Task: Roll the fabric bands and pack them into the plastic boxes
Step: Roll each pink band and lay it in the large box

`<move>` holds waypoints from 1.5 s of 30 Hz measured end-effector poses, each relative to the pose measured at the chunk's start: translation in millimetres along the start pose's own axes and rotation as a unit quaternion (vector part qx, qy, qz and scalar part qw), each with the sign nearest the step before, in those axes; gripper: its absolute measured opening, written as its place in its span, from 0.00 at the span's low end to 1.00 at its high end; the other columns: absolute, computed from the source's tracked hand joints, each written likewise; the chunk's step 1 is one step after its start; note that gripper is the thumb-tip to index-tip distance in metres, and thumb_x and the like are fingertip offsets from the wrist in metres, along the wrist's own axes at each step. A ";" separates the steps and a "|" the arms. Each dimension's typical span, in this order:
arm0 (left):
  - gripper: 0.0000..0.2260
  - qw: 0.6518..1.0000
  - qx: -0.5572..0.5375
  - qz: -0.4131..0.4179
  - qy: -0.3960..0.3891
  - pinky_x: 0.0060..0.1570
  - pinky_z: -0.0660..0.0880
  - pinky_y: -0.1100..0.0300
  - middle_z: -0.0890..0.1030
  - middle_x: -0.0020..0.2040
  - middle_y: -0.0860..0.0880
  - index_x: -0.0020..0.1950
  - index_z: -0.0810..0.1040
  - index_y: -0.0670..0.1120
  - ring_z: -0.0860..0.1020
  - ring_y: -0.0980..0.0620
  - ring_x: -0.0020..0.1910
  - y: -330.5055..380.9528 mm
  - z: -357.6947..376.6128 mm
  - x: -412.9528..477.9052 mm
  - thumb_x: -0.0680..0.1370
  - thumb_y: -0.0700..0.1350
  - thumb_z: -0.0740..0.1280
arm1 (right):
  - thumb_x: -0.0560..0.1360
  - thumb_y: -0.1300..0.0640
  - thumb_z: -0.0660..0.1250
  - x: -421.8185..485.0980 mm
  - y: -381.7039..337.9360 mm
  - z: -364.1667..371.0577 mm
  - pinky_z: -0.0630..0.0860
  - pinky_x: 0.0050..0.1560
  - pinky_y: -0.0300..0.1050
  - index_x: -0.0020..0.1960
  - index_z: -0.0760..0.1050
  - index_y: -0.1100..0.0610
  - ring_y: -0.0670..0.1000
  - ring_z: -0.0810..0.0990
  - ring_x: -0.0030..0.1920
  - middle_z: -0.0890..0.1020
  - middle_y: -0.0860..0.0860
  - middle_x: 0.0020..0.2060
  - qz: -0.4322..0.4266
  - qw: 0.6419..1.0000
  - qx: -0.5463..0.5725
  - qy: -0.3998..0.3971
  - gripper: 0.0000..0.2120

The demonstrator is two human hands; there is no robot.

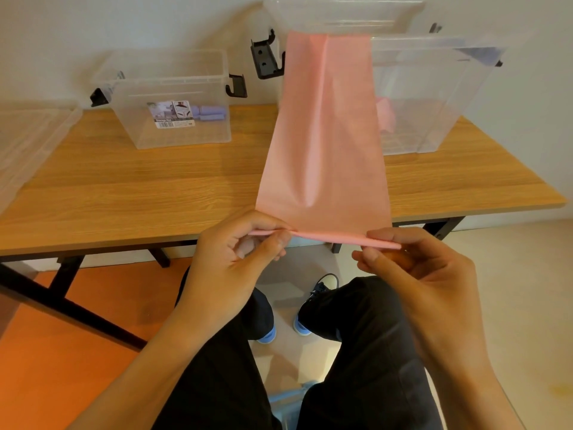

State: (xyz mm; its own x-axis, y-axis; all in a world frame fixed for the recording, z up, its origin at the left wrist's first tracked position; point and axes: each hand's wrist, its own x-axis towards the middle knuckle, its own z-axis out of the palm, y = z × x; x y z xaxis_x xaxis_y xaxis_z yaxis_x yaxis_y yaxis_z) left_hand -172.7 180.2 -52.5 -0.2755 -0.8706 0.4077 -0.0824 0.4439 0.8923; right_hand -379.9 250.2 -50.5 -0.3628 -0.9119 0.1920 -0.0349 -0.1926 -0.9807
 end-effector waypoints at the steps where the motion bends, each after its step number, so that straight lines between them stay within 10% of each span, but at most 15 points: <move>1: 0.04 1.000 -0.003 -0.005 -0.002 0.44 0.76 0.67 0.80 0.42 0.52 0.48 0.82 0.41 0.80 0.52 0.41 0.2 1.0 1.3 0.78 0.40 0.68 | 0.72 0.61 0.72 0.3 0.3 0.0 0.84 0.48 0.44 0.52 0.83 0.57 0.54 0.88 0.45 0.87 0.53 0.44 -0.006 1.000 -0.001 0.003 0.09; 13: 0.12 0.990 -0.102 -0.054 0.077 0.32 0.77 0.60 0.82 0.36 0.42 0.40 0.73 0.34 0.81 0.49 0.30 3.5 19.9 -1.7 0.74 0.41 0.72 | 0.79 0.66 0.66 10.1 3.2 8.4 0.83 0.46 0.45 0.39 0.72 0.59 0.54 0.86 0.42 0.84 0.52 0.39 0.020 0.993 0.108 0.031 0.10; 26: 0.03 0.995 -0.088 0.002 0.053 0.33 0.77 0.62 0.81 0.36 0.47 0.50 0.79 0.41 0.79 0.49 0.27 2.7 20.0 5.5 0.78 0.38 0.67 | 0.79 0.63 0.66 13.7 4.0 10.2 0.82 0.42 0.46 0.51 0.79 0.59 0.58 0.85 0.37 0.84 0.55 0.39 -0.029 0.997 0.074 0.007 0.04; 45: 0.07 0.988 -0.135 -0.059 0.049 0.33 0.79 0.59 0.85 0.44 0.45 0.44 0.77 0.36 0.86 0.43 0.44 1.7 23.5 9.0 0.77 0.40 0.69 | 0.78 0.60 0.66 19.0 5.4 10.0 0.83 0.47 0.48 0.41 0.76 0.57 0.55 0.85 0.48 0.84 0.56 0.44 0.005 0.996 0.085 0.001 0.07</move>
State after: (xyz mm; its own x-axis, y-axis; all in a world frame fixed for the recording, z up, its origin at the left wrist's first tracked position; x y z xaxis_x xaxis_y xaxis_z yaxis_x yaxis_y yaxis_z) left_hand -197.8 178.1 -51.9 -0.1847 -0.9352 0.3023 0.1542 0.2762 0.9486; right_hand -377.6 228.2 -51.8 -0.3648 -0.9130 0.1827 0.1271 -0.2432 -0.9616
